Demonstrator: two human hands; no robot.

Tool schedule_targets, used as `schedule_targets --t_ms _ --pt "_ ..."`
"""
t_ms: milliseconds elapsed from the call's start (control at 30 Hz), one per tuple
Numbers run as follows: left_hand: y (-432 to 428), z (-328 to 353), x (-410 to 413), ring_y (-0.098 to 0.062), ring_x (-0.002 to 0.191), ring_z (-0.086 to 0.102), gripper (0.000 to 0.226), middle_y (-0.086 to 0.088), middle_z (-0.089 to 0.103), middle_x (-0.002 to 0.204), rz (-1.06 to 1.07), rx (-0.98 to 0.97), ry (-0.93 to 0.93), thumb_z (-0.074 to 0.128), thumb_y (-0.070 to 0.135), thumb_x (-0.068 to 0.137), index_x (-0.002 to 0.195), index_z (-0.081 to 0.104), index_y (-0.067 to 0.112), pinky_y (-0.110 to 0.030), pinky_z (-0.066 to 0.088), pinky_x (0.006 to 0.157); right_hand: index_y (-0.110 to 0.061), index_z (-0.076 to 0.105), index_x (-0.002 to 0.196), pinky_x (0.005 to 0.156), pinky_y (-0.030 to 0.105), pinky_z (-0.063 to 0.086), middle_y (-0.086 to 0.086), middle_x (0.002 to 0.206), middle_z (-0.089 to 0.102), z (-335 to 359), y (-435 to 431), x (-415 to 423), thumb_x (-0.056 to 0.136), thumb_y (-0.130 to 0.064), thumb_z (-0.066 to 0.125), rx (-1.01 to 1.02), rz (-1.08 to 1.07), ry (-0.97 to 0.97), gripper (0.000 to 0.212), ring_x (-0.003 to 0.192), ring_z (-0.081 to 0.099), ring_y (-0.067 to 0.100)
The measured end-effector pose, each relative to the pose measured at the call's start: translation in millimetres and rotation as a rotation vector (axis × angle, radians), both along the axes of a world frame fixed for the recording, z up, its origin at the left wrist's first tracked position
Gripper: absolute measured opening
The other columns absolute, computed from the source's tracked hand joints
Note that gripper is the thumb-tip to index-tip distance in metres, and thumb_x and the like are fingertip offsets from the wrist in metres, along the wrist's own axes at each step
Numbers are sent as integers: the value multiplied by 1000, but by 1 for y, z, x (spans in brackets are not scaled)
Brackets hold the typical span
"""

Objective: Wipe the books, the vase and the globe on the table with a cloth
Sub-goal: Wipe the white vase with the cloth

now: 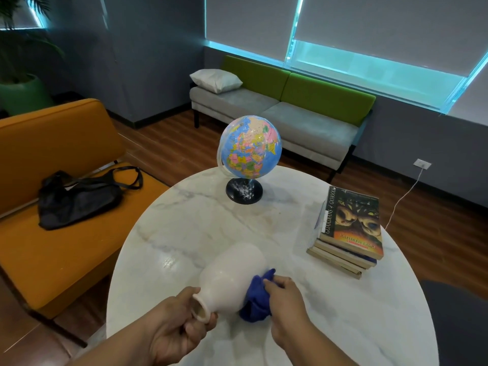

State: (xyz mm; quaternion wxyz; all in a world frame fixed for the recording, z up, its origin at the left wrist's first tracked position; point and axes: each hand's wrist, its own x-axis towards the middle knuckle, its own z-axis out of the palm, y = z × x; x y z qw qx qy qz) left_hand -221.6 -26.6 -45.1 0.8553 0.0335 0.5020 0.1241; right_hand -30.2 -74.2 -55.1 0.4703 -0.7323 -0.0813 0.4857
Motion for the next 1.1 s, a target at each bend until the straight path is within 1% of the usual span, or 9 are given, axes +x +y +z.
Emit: schedule_targets --t_ms 67,167,467,533,633,767,867,933,1100 --pt "3 5 5 -13 34 26 37 -17 49 71 32 -2 -26 44 32 95 108 52 -2 -9 23 38 -10 60 96 89 44 53 17 105 66 8 -4 -4 88 -7 64 -28 61 48 9 95 63 30" --pt "9 8 5 -12 37 26 36 -16 47 70 25 30 -22 43 31 95 109 53 -1 -11 25 37 -6 64 90 71 37 52 18 95 69 32 -9 0 84 1 63 33 167 94 9 86 64 30" --pt "4 7 9 -10 47 15 40 -12 44 68 -50 107 82 42 36 97 107 52 -2 -11 24 34 -9 63 98 72 39 51 13 90 68 117 9 26 91 -2 44 575 207 240 22 80 64 26" --pt "3 11 11 -10 51 14 40 -12 44 69 -64 125 106 43 36 97 109 53 -1 -11 23 36 -17 67 94 75 36 51 6 96 70 101 19 25 89 1 49 545 207 57 26 88 63 23" --pt "1 17 14 -10 50 14 40 -13 44 68 -62 128 126 44 36 97 110 50 -1 -11 24 37 -34 67 96 96 28 45 -7 116 61 60 22 22 87 -4 57 448 421 -518 34 110 56 10" --pt "-3 18 17 -10 45 23 30 -8 40 63 -61 197 176 44 35 98 97 52 7 -11 24 35 -48 50 132 115 23 13 -22 148 25 23 3 1 90 -49 50 372 996 -1048 41 135 14 7" --pt "-4 23 16 -12 54 19 31 -8 39 65 -126 299 250 40 37 101 87 50 11 -16 22 43 -49 58 123 107 27 26 -21 143 42 23 -3 -7 90 -49 42 511 1144 -1387 37 134 34 20" --pt "-6 28 19 -14 51 19 30 -8 39 65 -201 405 300 40 36 101 88 47 10 -20 28 45 -49 60 120 99 26 37 -19 137 50 23 2 0 90 -46 42 519 1077 -1402 36 122 47 23" --pt "-9 35 22 -21 50 46 30 -15 53 73 -296 639 434 55 29 95 96 49 -1 -33 57 57 -44 52 132 101 20 33 -21 140 41 28 19 31 101 -37 35 193 734 -1162 37 110 29 11"
